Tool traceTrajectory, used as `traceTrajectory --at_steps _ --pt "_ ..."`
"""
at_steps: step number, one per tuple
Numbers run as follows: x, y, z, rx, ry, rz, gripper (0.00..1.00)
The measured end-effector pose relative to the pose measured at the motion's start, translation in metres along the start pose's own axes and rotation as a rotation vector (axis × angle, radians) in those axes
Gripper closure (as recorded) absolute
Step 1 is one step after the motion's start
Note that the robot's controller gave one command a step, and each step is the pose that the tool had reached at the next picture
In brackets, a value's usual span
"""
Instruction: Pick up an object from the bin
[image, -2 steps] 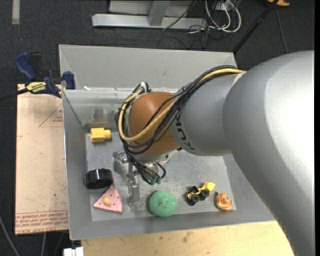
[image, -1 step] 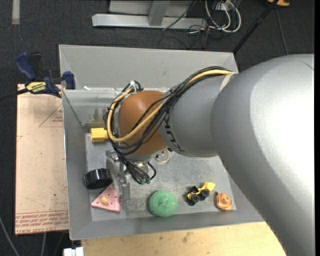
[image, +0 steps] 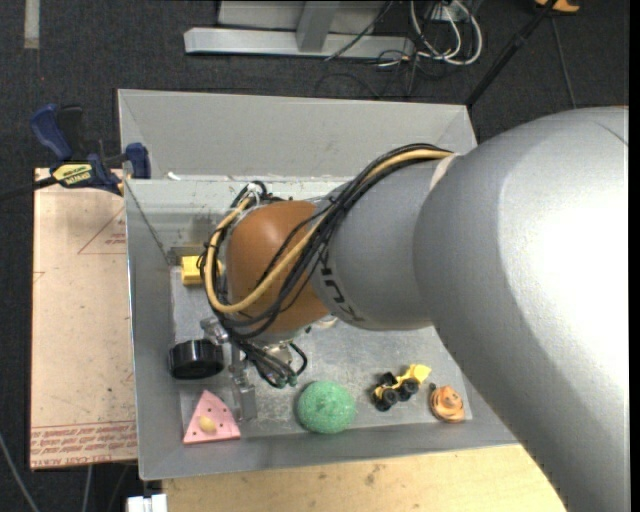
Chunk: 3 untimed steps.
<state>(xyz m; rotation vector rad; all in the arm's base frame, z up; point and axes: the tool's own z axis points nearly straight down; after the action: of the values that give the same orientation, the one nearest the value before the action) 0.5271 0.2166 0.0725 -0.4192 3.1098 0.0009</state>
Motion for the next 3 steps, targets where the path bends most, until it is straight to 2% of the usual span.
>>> traceTrajectory --at_steps 1,2,3 --pt "0.034 0.005 0.001 -0.002 -0.005 -0.070 0.00" --pt "0.029 0.022 -0.001 0.000 -0.005 -0.029 0.00" --pt "0.015 0.045 -0.005 -0.002 -0.018 -0.016 1.00"
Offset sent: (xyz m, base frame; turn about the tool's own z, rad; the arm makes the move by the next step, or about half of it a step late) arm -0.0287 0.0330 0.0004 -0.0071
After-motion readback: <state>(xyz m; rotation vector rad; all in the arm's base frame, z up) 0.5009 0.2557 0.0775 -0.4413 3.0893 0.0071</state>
